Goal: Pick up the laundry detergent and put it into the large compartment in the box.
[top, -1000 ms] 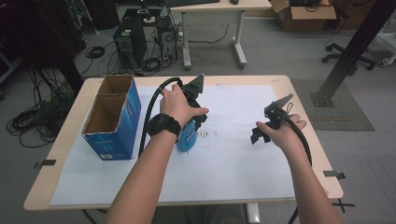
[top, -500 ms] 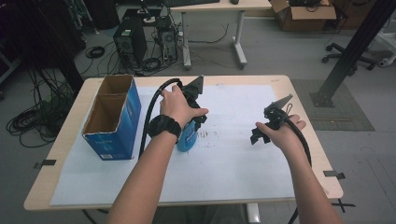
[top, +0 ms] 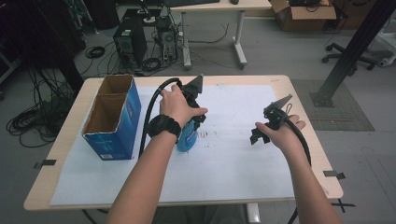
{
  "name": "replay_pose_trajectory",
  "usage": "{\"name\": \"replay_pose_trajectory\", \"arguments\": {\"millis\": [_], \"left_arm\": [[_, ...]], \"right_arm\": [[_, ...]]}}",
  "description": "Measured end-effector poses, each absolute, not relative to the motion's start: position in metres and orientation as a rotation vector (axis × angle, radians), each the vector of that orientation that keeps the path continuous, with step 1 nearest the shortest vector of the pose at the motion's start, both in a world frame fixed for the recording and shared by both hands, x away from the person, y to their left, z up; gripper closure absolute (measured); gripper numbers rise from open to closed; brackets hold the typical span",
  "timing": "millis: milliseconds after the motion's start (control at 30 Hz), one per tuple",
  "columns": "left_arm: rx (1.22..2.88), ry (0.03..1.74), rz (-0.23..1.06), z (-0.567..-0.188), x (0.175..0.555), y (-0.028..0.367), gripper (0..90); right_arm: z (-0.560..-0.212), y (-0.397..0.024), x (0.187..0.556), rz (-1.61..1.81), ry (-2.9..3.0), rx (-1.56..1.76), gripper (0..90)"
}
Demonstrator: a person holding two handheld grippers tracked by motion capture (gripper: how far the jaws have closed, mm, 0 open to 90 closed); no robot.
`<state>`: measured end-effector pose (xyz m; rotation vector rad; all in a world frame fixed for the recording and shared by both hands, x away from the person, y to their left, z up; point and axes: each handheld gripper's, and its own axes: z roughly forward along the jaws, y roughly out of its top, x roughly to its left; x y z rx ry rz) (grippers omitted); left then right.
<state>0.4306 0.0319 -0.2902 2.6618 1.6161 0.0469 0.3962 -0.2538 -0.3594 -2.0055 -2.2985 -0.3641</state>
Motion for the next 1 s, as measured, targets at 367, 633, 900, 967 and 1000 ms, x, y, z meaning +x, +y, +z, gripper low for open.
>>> {"name": "replay_pose_trajectory", "arguments": {"millis": [367,633,900,967,1000], "left_arm": [[2.66,1.612,0.052,-0.2896,0.4311,0.032,17.1],[2.651,1.612,0.051,-0.289,0.4316,0.0322,21.5],[2.654,1.609,0.044,-0.2892,0.4315,0.0321,25.7],[2.655,1.607,0.046,-0.289,0.4316,0.0321,26.2],[2.657,1.607,0.044,-0.2888,0.4316,0.0321,26.4]], "right_arm": [[-0.3612,-0.2544,0.3959,-0.365,-2.298,-2.002,4.3],[-0.3615,-0.2547,0.3958,-0.371,-2.299,-2.003,4.3],[-0.3621,-0.2536,0.3961,-0.373,-2.301,-1.997,4.4],[-0.3621,-0.2536,0.3961,-0.373,-2.301,-1.996,4.3],[-0.3623,-0.2536,0.3961,-0.376,-2.298,-2.0,4.4]]}}
